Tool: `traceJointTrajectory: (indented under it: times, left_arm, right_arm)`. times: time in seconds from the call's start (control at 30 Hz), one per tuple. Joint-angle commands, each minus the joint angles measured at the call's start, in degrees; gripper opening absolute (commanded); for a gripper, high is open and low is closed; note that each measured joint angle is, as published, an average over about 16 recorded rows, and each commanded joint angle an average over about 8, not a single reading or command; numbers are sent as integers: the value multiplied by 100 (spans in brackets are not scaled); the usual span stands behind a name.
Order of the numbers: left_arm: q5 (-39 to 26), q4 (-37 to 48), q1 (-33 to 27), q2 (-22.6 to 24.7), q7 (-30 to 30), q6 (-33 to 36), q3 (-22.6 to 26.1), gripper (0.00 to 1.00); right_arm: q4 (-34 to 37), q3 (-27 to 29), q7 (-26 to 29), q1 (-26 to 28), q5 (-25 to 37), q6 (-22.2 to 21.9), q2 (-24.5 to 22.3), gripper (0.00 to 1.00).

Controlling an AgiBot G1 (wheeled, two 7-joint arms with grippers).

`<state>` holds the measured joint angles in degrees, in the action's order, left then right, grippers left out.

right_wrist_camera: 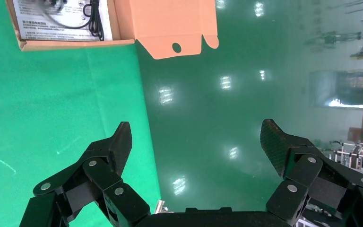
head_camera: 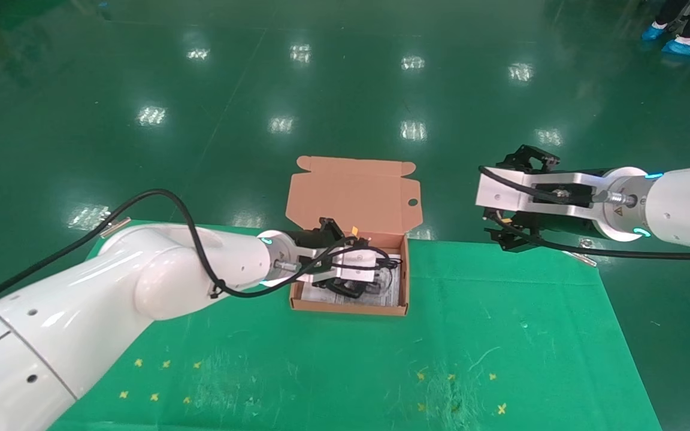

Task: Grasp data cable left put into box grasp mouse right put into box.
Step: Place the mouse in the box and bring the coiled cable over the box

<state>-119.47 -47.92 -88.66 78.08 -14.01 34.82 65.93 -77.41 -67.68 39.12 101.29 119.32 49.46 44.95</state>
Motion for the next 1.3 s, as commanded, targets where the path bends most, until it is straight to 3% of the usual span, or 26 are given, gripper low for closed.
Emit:
traceJointTrajectory:
  times: [0.03,0.4,0.6,0.8,1.3]
  left_arm:
    - [-2,-34,11,-32,6,20,-19,100]
    - [-546,-87,-555,-59,-137,-817,-68,100]
    - [-658,27,-606,-68,-256,-918,-72,100]
    - [-55,-143,-365,-377,-230,-486,-421,100]
    - [2086,-807,477,-1453,-78,1041,-1673,100]
  right_arm:
    - [29,-12,-3,-14,-16,13,15,100]
    - [707,274,-379,415,219,-815,314,100]
    - [906,252,-672,549,284,-889,410,100]
    - [923,491,-887,343,-111,-648,353,100]
    - [781,1723,-1409,-795,-2124,479,-2,100]
